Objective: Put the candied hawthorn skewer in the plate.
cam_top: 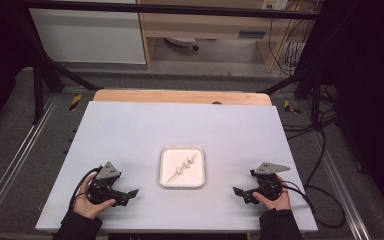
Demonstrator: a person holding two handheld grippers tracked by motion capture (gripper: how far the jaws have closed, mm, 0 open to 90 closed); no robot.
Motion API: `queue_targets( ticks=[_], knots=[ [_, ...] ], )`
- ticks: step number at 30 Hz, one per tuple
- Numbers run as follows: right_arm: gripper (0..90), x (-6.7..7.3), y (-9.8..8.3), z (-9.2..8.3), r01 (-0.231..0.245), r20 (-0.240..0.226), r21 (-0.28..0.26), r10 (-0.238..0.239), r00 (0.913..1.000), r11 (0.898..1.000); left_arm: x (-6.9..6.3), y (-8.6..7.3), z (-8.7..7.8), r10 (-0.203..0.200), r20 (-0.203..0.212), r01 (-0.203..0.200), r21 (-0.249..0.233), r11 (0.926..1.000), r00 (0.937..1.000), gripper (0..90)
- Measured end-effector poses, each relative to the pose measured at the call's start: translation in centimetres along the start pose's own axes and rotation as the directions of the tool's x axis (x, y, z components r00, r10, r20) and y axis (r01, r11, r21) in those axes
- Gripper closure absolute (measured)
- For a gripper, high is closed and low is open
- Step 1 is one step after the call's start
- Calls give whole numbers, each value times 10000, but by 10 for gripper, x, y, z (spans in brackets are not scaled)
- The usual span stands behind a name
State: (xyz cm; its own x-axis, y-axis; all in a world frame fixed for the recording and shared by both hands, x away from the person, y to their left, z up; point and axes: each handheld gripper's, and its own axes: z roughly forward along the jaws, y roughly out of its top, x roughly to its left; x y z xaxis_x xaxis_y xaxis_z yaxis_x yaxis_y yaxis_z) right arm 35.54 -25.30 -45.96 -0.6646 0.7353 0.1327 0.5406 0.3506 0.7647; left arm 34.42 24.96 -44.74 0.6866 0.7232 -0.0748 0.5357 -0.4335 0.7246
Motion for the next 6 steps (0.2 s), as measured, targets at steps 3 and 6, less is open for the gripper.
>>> queue_targets(
  ticks=[3,6],
  knots=[
    [6,0,0,1,82,-9,58,-82,10000,9999,1,-2,-1,-62,15,62,-35,10000,10000,68],
    [6,0,-1,2,84,-11,60,-84,10000,9999,2,-2,0,-108,45,108,-12,9999,9999,68]
  ],
)
